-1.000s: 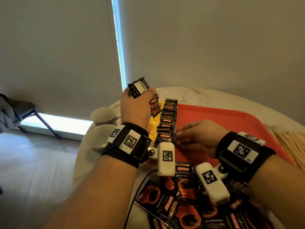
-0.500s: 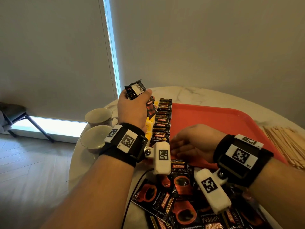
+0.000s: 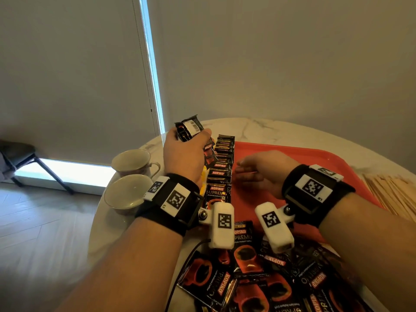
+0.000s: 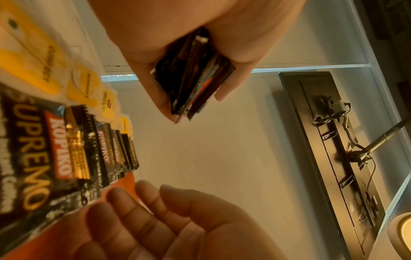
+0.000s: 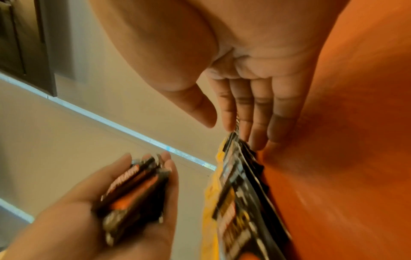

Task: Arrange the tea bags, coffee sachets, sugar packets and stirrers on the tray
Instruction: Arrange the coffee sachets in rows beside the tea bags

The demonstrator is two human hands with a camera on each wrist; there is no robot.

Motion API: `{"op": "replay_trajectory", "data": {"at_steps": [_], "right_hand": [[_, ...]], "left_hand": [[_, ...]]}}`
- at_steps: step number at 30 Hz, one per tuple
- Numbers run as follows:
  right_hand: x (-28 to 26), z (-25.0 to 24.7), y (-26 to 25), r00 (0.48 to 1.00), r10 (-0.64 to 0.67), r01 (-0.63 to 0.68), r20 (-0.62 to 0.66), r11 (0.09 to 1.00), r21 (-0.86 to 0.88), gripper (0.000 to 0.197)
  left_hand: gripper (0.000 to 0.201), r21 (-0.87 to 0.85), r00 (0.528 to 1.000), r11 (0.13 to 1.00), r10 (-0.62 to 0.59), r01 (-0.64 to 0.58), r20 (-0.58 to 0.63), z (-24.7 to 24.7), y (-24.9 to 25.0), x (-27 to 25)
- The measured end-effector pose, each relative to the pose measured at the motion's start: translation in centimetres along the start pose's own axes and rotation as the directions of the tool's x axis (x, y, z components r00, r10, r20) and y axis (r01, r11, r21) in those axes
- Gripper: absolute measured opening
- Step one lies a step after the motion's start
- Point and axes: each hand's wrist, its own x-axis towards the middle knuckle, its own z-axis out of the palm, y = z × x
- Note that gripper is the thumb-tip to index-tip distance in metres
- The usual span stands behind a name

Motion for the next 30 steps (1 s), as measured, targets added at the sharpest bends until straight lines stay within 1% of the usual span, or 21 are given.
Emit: {"op": "replay_trajectory", "data": {"at_steps": [3, 5, 8, 12, 15, 18, 23, 25, 26, 28, 30], "right_hand": [[1.8, -0.6, -1.1, 1.000, -0.006, 0.009, -0.026, 0.995, 0.103, 0.008], [2.9, -0.5, -1.8, 0.999, 0.002, 0.003, -0.038, 0.991, 0.135, 0.008], [4.4, -0.2, -2.1, 0.998, 0.001, 0.004, -0.061, 0.995, 0.096, 0.012], [5.7, 0.2, -2.1, 0.999, 0.002, -0.001, -0.046, 0.999, 0.036, 0.012], [7.0, 0.0, -2.4, 0.998, -0.004, 0.008, -0.058, 0.998, 0.067, 0.017], [7.7, -0.1, -2.8, 0.998, 0.005, 0.002, -0.061, 0.995, 0.103, 0.026], [7.6, -0.6, -3.4, 1.000, 0.010, -0.009, -0.018, 0.997, 0.072, 0.030], [6.3, -1.0, -3.7, 1.000, -0.020, 0.020, -0.002, 0.996, 0.083, 0.029], [5.4, -1.2, -3.9, 0.998, -0.059, 0.057, 0.018, 0.994, 0.096, 0.028], [3.1, -1.4, -4.0, 0.980, -0.163, 0.151, 0.111, 0.982, 0.112, 0.029], [1.1, -1.3, -3.9, 0.947, -0.247, 0.233, 0.204, 0.968, 0.093, 0.025]], "left_hand": [[0.025, -0.013, 1.000, 1.000, -0.014, 0.014, 0.005, 0.1, 0.0, 0.0], [0.025, -0.017, 1.000, 1.000, -0.024, 0.024, 0.008, 0.2, -0.1, 0.0], [0.024, -0.005, 0.999, 0.999, -0.037, 0.037, 0.010, 0.2, -0.4, -0.1], [0.024, -0.007, 0.997, 0.998, -0.068, 0.068, 0.037, 0.3, -0.6, -0.1], [0.026, -0.013, 0.994, 0.995, -0.094, 0.095, 0.059, 0.4, -0.7, 0.0], [0.029, -0.011, 0.992, 0.994, -0.107, 0.108, 0.073, 0.5, -0.8, -0.1], [0.035, -0.029, 0.981, 0.988, -0.146, 0.151, 0.131, 0.8, -1.0, -0.4], [0.036, -0.025, 0.972, 0.985, -0.162, 0.169, 0.172, 1.0, -0.9, -0.6], [0.038, -0.016, 0.966, 0.985, -0.168, 0.174, 0.197, 1.0, -0.8, -0.7], [0.043, 0.005, 0.953, 0.984, -0.174, 0.178, 0.250, 1.1, -0.7, -1.0], [0.045, 0.025, 0.937, 0.985, -0.171, 0.171, 0.303, 1.3, -0.7, -1.3]]}}
